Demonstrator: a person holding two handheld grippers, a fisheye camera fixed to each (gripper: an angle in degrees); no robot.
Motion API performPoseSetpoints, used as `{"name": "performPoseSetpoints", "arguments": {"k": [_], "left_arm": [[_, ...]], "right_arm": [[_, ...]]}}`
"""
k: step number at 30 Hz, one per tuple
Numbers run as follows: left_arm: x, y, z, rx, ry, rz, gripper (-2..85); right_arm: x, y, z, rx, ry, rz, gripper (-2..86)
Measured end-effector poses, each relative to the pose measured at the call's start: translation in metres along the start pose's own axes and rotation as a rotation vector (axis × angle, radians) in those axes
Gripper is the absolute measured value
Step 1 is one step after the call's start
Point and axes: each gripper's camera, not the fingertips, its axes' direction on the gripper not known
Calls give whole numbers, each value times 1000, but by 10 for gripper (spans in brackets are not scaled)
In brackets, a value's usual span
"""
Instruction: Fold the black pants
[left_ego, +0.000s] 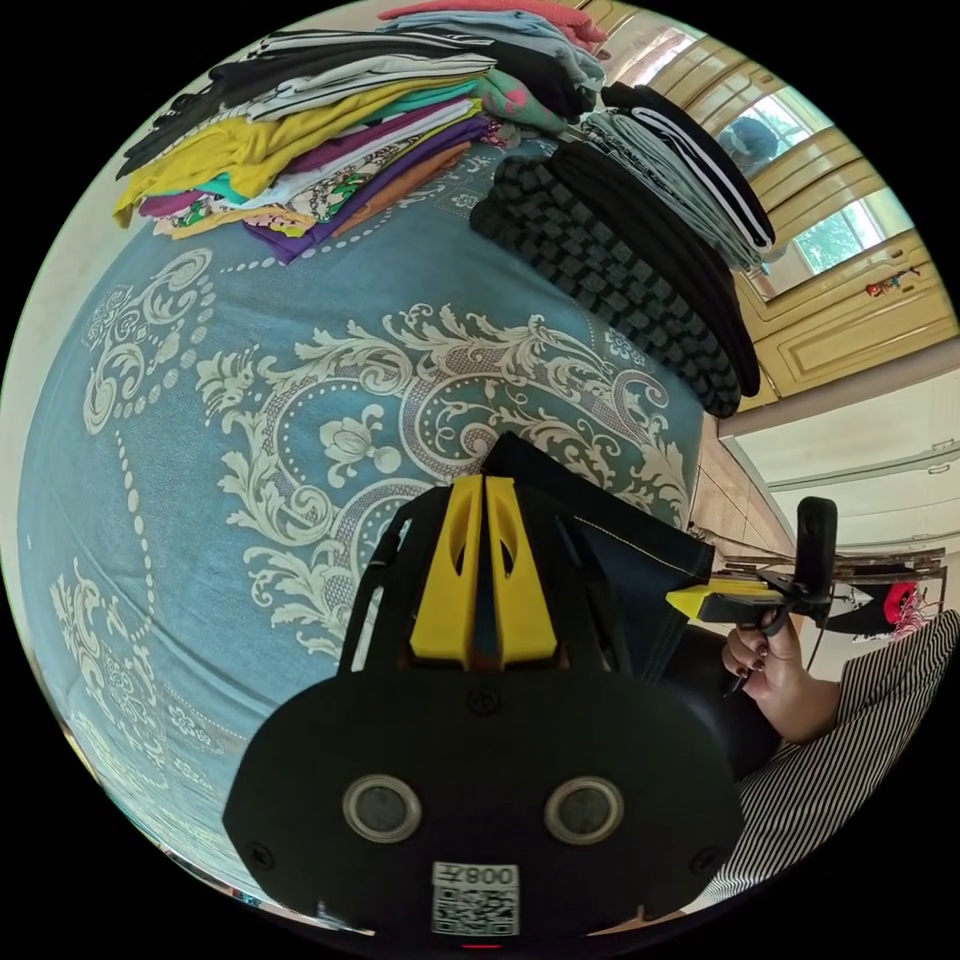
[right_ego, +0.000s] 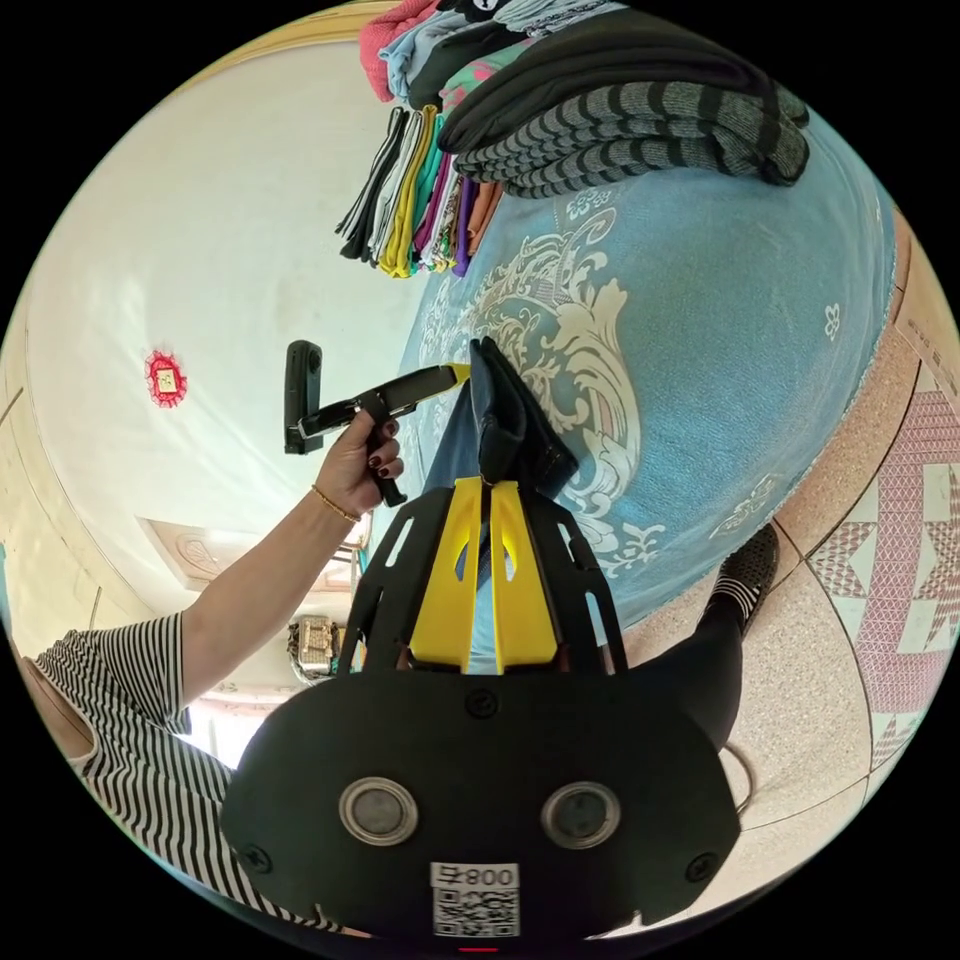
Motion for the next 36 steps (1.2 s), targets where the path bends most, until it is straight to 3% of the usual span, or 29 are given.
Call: {"name": "performPoseSetpoints", "arguments": {"k": [7, 17, 25, 29, 32, 36], "left_arm": [[44, -17, -15, -10, -113, 70, 6], [74, -25, -27, 4, -121, 41, 8], [99, -12, -63, 148, -141, 1, 3], [123, -8, -60, 164, -42, 74, 1], [140, -9, -31, 63, -151, 117, 1], [141, -7, -15, 61, -139, 90, 1]], "right_arm": [[-2, -5, -10, -8, 13, 24, 9], [-4, -12, -23, -24, -3, 78, 12], [-11, -4, -53, 97, -86, 113, 22], [-32, 0, -58, 158, -49, 44, 22], [-50, 0, -58, 173, -13, -6, 20], [-77, -5, -57, 153, 91, -86, 12]]}}
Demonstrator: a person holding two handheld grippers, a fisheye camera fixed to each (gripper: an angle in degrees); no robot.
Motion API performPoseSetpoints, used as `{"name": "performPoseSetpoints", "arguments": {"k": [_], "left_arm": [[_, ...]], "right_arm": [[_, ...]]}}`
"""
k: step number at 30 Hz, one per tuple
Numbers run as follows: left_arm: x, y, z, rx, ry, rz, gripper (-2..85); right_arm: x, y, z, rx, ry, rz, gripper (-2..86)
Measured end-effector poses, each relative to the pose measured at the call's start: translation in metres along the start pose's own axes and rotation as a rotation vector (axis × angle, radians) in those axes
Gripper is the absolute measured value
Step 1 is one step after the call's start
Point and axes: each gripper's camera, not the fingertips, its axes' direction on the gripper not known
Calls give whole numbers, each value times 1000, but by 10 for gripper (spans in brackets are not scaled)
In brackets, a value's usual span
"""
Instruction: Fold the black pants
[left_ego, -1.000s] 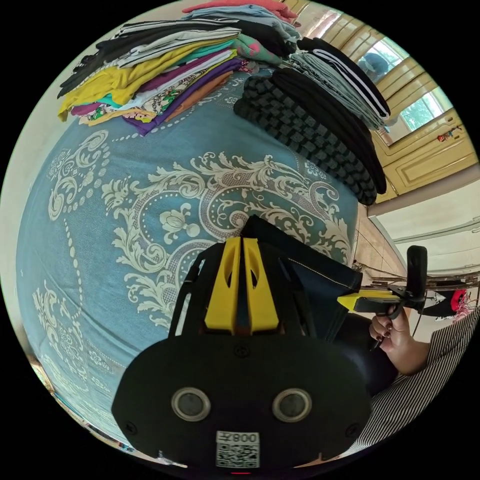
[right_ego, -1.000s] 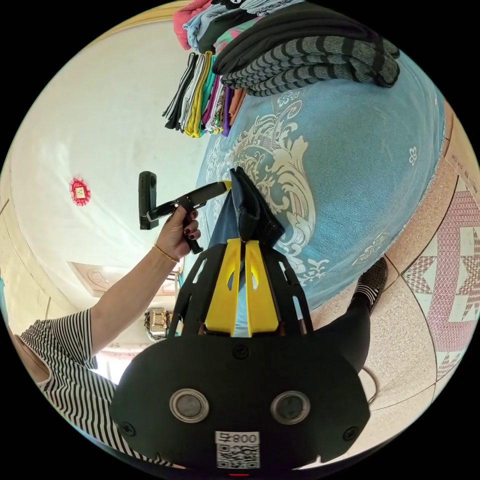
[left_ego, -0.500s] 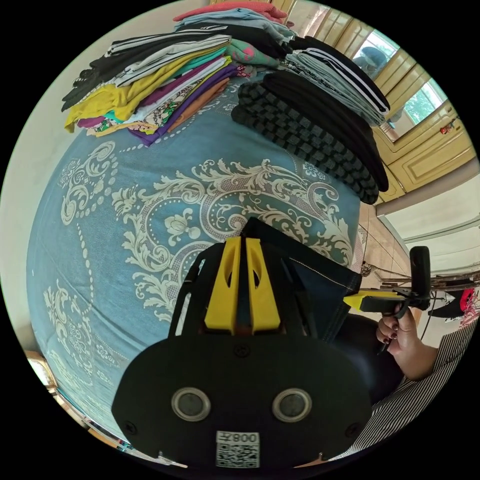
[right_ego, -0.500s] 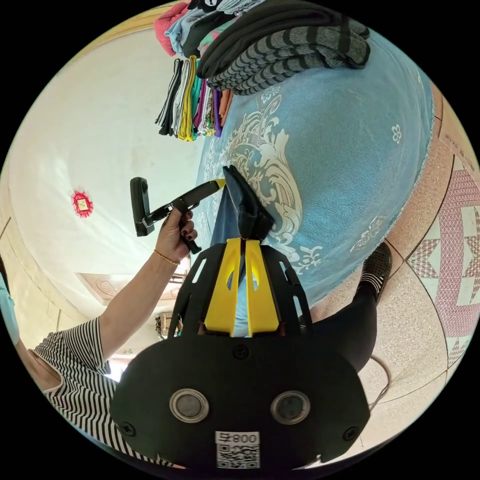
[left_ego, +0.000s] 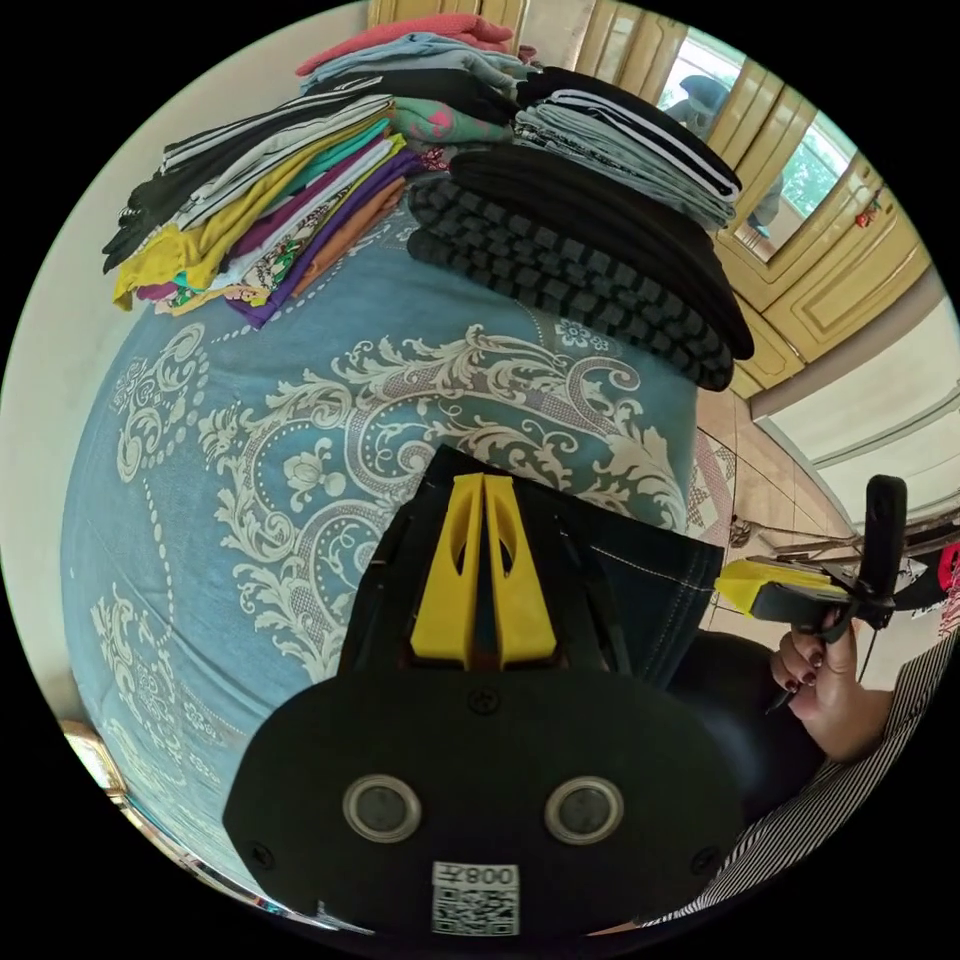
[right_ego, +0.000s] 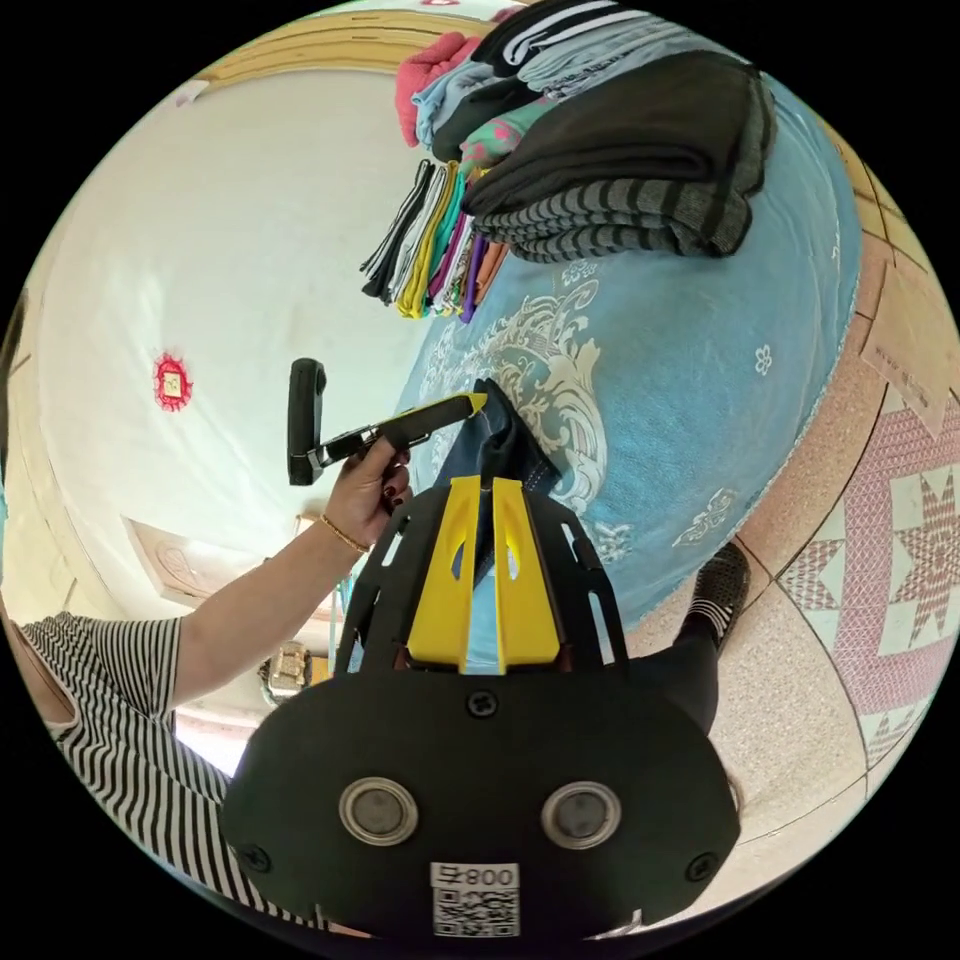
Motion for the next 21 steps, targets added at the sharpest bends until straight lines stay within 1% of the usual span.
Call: {"name": "performPoseSetpoints", "arguments": {"k": [2, 5, 6, 8, 10, 12, 14, 16, 21], "left_arm": [[0, 4, 3, 2, 7, 9, 1], [2, 14, 9, 20, 20, -9, 1], [2, 19, 12, 30, 25, -20, 1], [2, 26, 16, 41, 32, -39, 1], [4, 34, 21, 42, 25, -35, 1], [5, 37, 23, 17, 28, -36, 1], [7, 43, 22, 24, -10, -32, 0], [13, 52, 31, 26, -95, -17, 0], [18, 75, 54, 20, -124, 15, 0]], "right_arm": [[-9, -2, -6, 28, 5, -23, 6], [-24, -8, -5, 10, 9, -58, 2], [-32, -13, 3, -29, -7, -82, 1], [-46, -23, 18, -88, 47, -137, 0], [-58, -38, 46, -216, 180, -170, -1], [-63, -45, 59, -277, 137, -168, -1], [-73, -47, 65, -289, 159, -187, -1], [-91, -46, 71, -286, 206, -221, -2], [-123, -49, 96, -367, 266, -294, -1]]}}
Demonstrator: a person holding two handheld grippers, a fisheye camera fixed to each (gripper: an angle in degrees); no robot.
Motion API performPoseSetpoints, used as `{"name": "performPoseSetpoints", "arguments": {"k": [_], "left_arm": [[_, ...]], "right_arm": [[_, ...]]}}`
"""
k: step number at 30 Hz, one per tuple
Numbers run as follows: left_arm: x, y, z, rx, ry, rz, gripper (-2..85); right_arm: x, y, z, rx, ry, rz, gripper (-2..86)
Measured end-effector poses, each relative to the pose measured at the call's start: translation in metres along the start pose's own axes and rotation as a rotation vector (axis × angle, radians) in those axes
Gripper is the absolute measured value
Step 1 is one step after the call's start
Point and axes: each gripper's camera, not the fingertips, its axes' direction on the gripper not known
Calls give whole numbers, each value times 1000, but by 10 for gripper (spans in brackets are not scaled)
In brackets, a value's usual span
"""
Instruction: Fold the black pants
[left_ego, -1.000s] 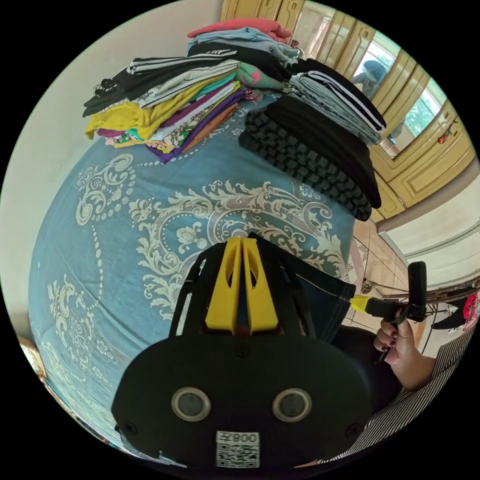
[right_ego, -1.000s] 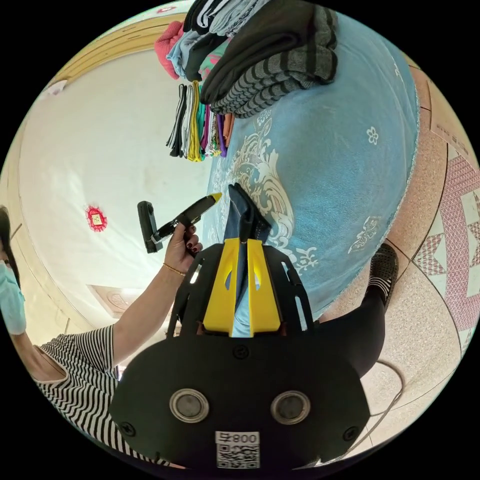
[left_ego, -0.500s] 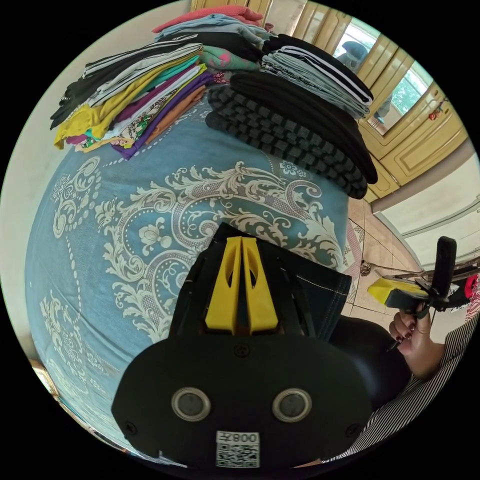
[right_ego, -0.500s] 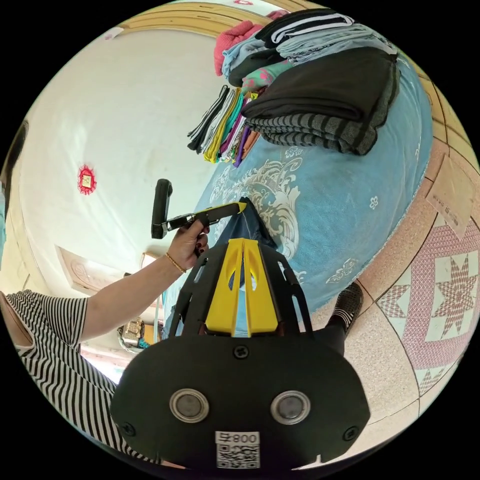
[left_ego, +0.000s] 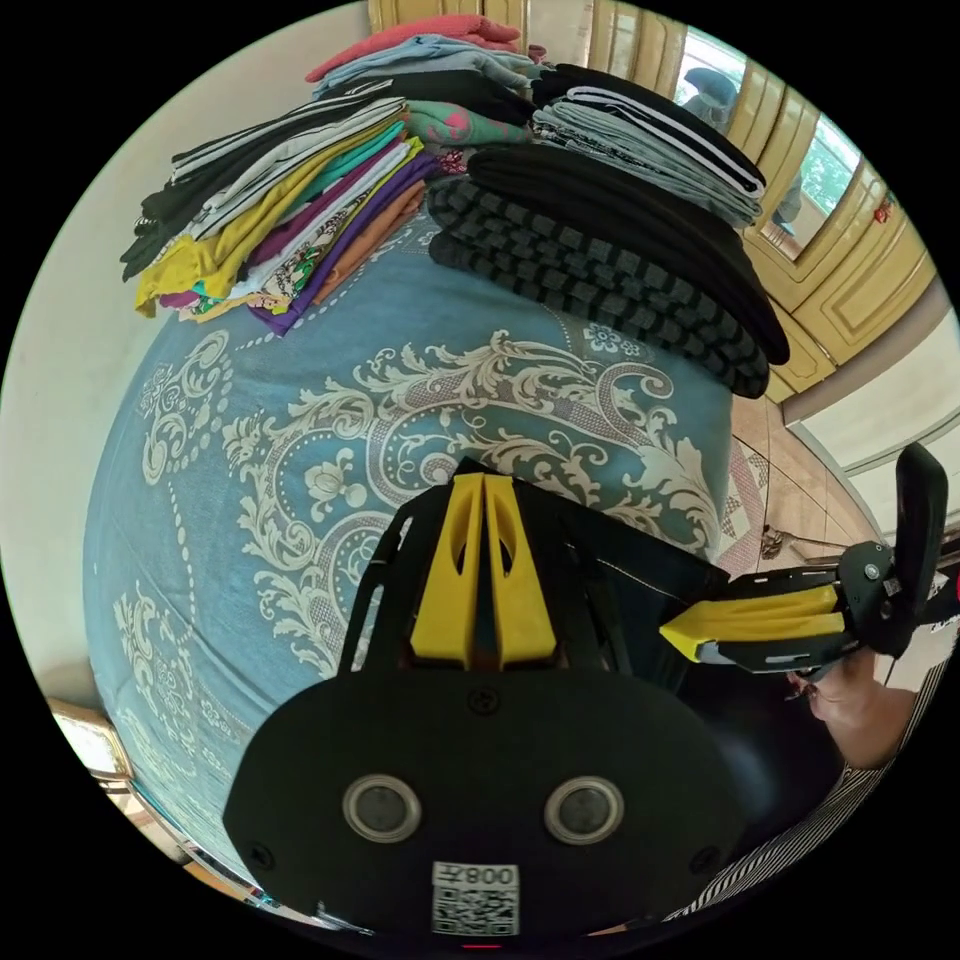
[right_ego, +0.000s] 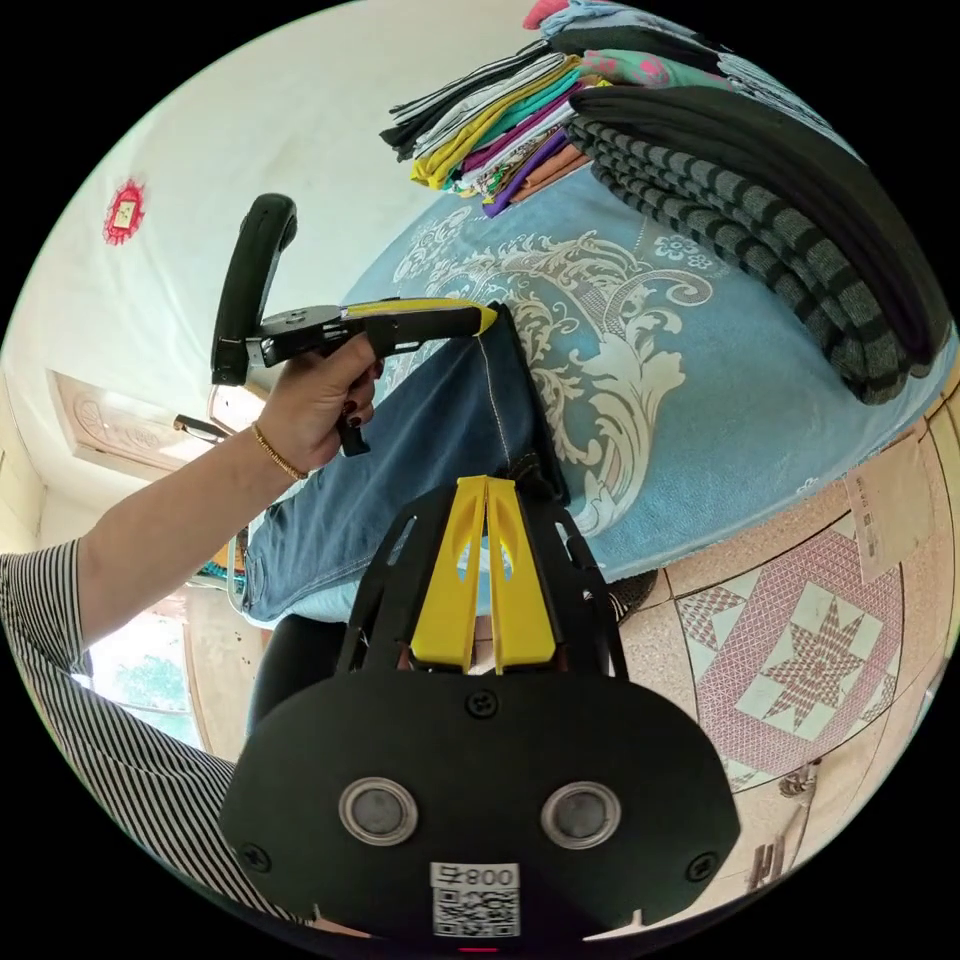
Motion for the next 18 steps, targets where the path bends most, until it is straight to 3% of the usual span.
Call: {"name": "performPoseSetpoints", "arguments": {"k": [6, 9, 12, 18], "left_arm": [[-17, 53, -1, 40, 117, -103, 0], [-9, 110, -2, 88, 79, -142, 0], [-2, 153, 37, -36, 44, -131, 0], [-31, 256, 6, 95, 52, -302, 1]], "right_arm": [[-31, -18, 4, -11, 17, -13, -1], [-45, -24, 5, -10, 13, -15, -1], [-61, -31, 7, -7, 27, -11, -1], [-94, -43, 7, -5, 39, -5, 0]]}}
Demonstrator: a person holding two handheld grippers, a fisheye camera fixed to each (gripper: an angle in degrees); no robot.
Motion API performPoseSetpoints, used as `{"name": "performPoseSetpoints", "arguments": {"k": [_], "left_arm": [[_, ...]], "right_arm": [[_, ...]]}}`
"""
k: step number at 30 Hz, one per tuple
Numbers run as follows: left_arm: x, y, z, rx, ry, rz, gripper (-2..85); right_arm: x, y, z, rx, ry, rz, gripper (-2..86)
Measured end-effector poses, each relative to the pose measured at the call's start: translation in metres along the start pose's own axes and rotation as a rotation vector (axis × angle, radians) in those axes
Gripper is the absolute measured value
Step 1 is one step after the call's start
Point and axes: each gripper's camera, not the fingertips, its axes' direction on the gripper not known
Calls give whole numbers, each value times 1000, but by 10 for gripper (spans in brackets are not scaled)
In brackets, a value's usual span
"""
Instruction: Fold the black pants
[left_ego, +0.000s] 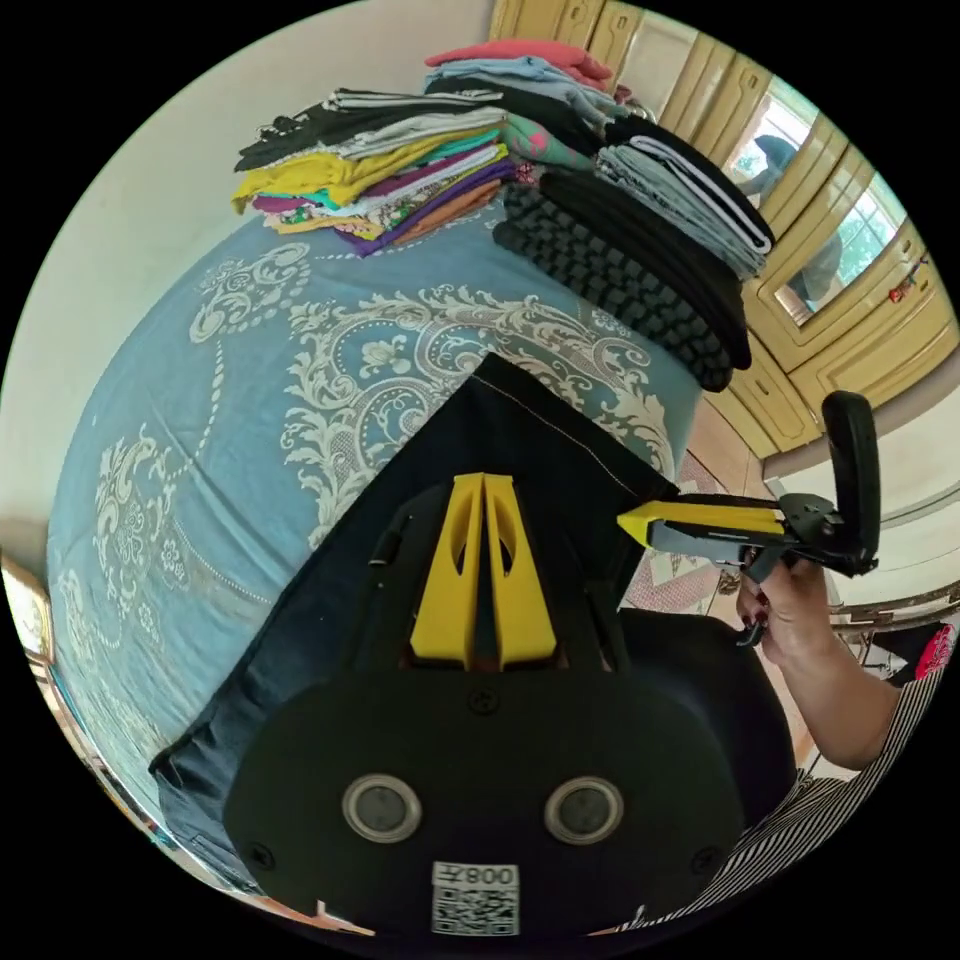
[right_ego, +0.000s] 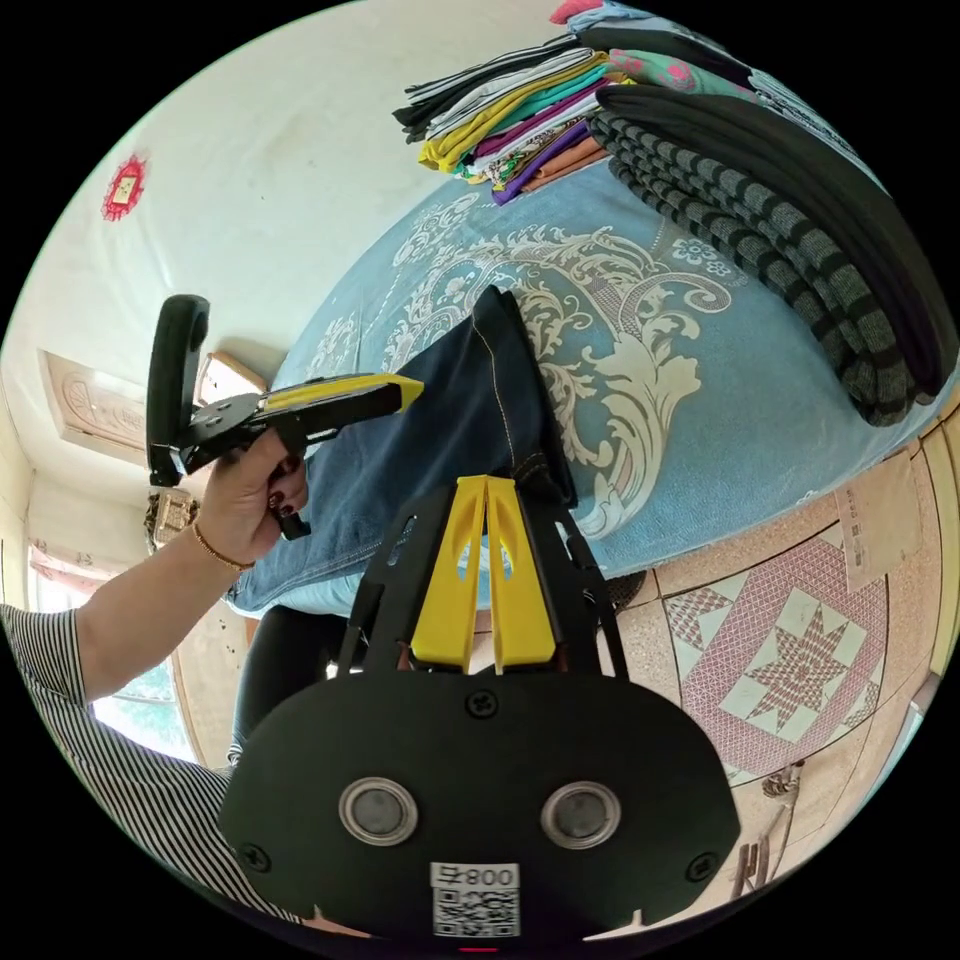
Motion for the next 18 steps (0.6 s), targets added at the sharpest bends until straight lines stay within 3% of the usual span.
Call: {"name": "performPoseSetpoints", "arguments": {"k": [6, 10, 18], "left_arm": [[-122, 154, -17, -43, -122, -284, 2], [-202, 252, -27, -37, -119, -450, 7], [-274, 344, 10, -104, -133, -431, 8]], "right_arm": [[-63, -17, -8, 40, -25, -91, 1], [-132, -45, 23, -74, -129, -283, 3], [-265, -86, 106, -277, -147, -542, 13]]}}
